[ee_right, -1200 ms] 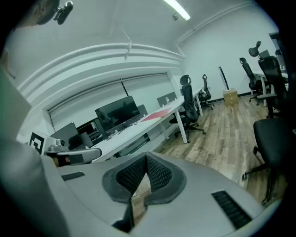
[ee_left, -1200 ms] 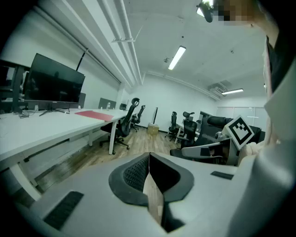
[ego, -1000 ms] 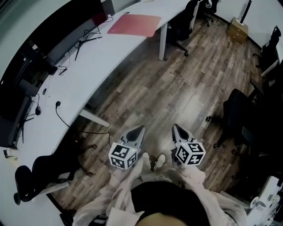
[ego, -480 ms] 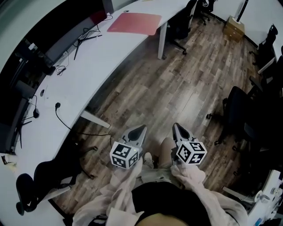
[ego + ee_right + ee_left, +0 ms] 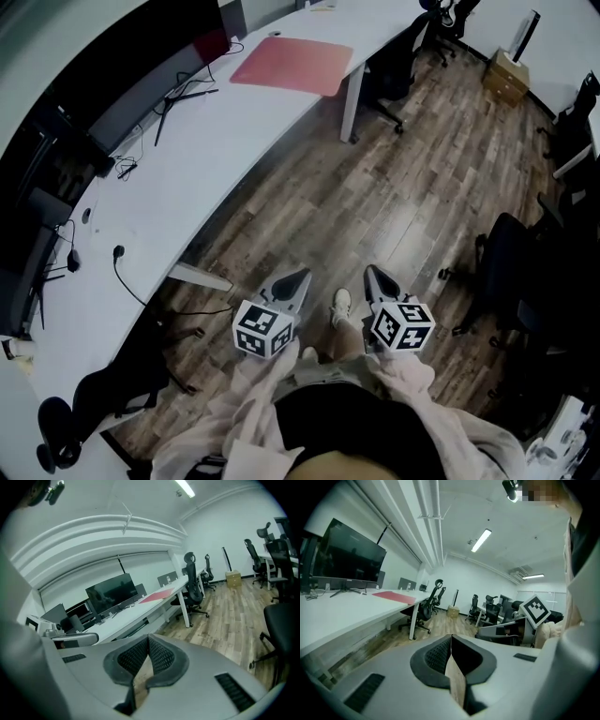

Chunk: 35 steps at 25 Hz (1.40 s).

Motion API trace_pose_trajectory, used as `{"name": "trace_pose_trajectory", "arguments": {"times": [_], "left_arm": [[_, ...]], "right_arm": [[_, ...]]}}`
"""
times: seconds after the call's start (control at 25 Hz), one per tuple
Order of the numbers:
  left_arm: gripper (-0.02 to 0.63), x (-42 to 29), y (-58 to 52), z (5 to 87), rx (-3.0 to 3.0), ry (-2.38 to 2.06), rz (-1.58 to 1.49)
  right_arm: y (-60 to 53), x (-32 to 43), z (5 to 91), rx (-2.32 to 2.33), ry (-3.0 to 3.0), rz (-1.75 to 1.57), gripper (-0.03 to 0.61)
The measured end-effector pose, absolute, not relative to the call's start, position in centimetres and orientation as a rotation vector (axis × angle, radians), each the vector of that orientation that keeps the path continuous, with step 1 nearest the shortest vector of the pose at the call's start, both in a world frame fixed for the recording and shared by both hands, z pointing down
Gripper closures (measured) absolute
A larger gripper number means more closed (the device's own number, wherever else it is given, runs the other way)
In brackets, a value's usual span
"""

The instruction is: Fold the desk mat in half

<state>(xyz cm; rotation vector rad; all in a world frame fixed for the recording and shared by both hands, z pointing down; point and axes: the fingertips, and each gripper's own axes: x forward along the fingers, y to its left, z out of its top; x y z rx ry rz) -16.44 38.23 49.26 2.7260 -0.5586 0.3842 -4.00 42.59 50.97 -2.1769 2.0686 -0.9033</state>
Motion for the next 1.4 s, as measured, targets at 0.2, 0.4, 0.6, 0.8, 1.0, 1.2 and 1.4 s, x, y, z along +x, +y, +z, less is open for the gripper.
{"name": "trace_pose_trajectory", "arguments": {"times": [0.2, 0.4, 0.6, 0.8, 1.0, 1.2, 1.4], "left_arm": [[0.584, -12.4, 31.8, 47.7, 2.735, -0.629, 0.370], [0.584, -9.4, 26.9, 46.9, 2.717, -0.725, 0.334], [0.584, -6.7, 23.8, 46.9, 2.699, -0.794, 0.319], [0.584, -4.3, 22.1, 47.5, 2.683, -0.820, 0.321], [0.584, -2.2, 20.1, 48.6, 2.662, -0.803, 0.342], [0.584, 0.3, 16.4, 48.9, 2.683, -0.763, 0.331], [0.584, 2.6, 11.1, 48.9, 2.699, -0.736, 0.321]], "right_arm": [[35.7, 0.4, 49.4, -2.139, 2.148, -0.867, 0.565], [30.5, 4.3, 48.6, -2.092, 2.192, -0.852, 0.565], [27.7, 7.6, 48.8, -2.058, 2.214, -0.870, 0.565], [25.6, 10.1, 49.9, -2.034, 2.210, -0.913, 0.565], [23.6, 11.8, 50.9, -2.031, 2.194, -0.960, 0.565], [20.0, 13.9, 51.5, -2.039, 2.156, -0.975, 0.565], [14.8, 15.7, 51.9, -2.039, 2.142, -0.993, 0.565]]}}
